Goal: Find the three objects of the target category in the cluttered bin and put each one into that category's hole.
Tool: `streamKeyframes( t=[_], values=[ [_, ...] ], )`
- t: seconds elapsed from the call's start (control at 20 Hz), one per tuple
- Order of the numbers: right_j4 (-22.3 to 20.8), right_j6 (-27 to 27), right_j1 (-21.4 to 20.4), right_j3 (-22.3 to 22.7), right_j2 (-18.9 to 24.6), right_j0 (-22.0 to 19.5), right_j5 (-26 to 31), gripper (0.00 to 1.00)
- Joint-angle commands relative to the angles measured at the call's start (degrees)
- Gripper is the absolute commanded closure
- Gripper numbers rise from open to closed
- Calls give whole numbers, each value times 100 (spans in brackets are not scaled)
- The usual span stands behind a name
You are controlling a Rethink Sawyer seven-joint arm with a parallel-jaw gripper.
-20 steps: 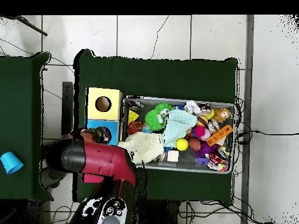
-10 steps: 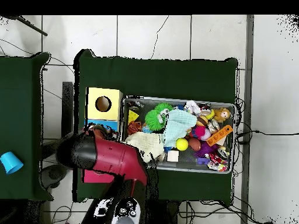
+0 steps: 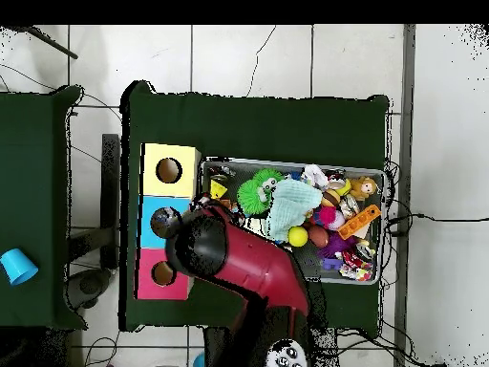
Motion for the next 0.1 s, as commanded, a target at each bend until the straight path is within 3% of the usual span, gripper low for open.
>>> streamKeyframes(
  t=[0.05,0.1],
  values=[
    [-617,-150,-341,778,686,-730,-341,0],
    [-667,-152,-371,775,719,-787,-322,0]
  ],
)
